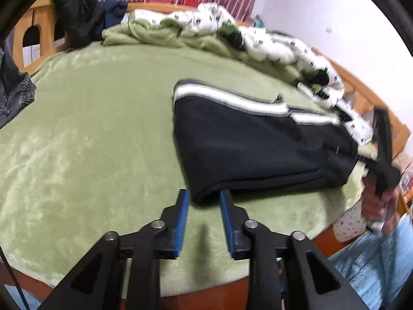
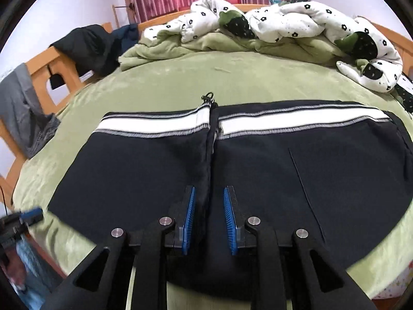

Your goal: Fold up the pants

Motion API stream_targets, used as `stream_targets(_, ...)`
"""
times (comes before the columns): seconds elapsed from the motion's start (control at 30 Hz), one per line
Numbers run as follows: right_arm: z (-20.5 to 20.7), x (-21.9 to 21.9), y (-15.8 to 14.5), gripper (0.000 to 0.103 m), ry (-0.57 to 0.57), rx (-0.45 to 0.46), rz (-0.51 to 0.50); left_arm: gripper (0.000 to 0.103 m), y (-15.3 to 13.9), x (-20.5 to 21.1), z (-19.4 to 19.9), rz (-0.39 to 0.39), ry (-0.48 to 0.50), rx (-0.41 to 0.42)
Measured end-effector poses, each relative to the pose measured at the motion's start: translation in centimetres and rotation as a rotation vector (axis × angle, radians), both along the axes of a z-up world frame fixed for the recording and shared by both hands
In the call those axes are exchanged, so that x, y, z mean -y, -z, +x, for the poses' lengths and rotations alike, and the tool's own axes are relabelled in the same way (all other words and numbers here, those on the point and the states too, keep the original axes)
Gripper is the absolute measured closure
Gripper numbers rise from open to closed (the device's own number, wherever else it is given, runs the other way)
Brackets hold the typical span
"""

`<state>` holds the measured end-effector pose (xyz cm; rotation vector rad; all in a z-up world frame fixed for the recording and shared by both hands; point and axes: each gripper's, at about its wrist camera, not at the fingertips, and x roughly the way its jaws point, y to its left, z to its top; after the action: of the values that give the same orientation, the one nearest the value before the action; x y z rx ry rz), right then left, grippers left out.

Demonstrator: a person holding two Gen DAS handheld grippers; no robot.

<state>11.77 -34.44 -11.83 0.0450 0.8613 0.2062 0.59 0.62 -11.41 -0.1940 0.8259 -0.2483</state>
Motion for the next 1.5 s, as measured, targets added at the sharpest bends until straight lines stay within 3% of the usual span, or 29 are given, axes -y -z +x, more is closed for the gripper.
stream_targets(0.03,-0.7,0.0,0.4,0.081,-0.016,-0.015,0.0,0.067,-0.2,0.0,0.3,-0.006,-0.01,0.01)
stream_targets(0.13,-1.1,-0.1,2.1,0.081,-0.037,-0.055,-0.042,0.067,0.1,0.7,3.0,-0.011,-0.05,-0.018)
stream_targets(0.23,-1.8,-0.1,3.3,0.081,-0.042,-0.075,-0.071,0.067,2.8,1.5,6.0,-0.015,-0.076,-0.15)
stream_targets(0.3,-2.4,0.4,2.7,0.081,-0.048,-0.081,-0.058,0.065,4.9,2.0,6.4,-0.008,-0.081,-0.219)
stream_targets(0.47,-4.4,4.5,-1.4,0.077,0.029,-0.029,-0.031,0.063,2.9,1.6,5.2,-0.023,-0.086,-0.192)
stream_targets(0.5,-4.8,5.8,-2.7,0.069,0.06,-0.008,-0.048,0.062,2.3,1.2,5.2,-0.037,-0.09,-0.189)
stream_targets(0.6,-5.2,9.6,-5.1,0.025,0.14,0.051,-0.106,0.053,0.7,0.8,5.0,-0.06,-0.098,-0.175)
stream_targets(0.7,-4.9,14.7,-6.2,0.023,0.247,0.12,-0.131,0.048,-0.5,0.7,5.5,-0.069,-0.116,-0.134)
stream_targets(0.83,-2.4,22.2,-4.3,0.023,0.406,0.075,-0.042,0.044,-0.4,0.7,7.9,-0.088,-0.113,-0.126)
stream_targets(1.0,1.1,29.2,0.9,0.023,0.564,0.011,0.107,0.044,1.1,0.8,12.4,-0.099,-0.062,-0.135)
stream_targets(1.17,3.0,31.4,5.2,0.023,0.591,-0.039,0.281,0.046,4.8,0.0,17.0,-0.131,-0.046,-0.242)
stream_targets(1.23,3.9,31.3,5.3,0.023,0.588,0.002,0.275,0.047,6.4,-0.6,18.0,-0.197,-0.037,-0.289)
stream_targets(1.3,5.2,31.1,5.4,0.023,0.562,0.006,0.269,0.048,6.7,-1.2,18.1,-0.257,-0.035,-0.258)
stream_targets(1.33,6.0,31.1,5.5,0.026,0.552,0.0,0.278,0.054,6.8,-1.3,18.4,-0.278,-0.036,-0.265)
stream_targets(1.37,6.6,31.3,5.5,0.029,0.558,-0.01,0.281,0.067,7.0,-1.4,18.7,-0.293,-0.044,-0.273)
stream_targets(1.4,7.2,31.3,5.5,0.043,0.577,-0.022,0.279,0.07,7.2,-1.6,19.0,-0.323,-0.056,-0.289)
stream_targets(1.43,7.5,31.4,5.2,0.06,0.594,-0.023,0.274,0.08,7.2,-1.5,19.1,-0.336,-0.063,-0.295)
stream_targets(1.5,7.3,31.4,4.1,0.078,0.588,0.007,0.307,0.09,6.3,-0.9,18.7,-0.309,-0.088,-0.266)
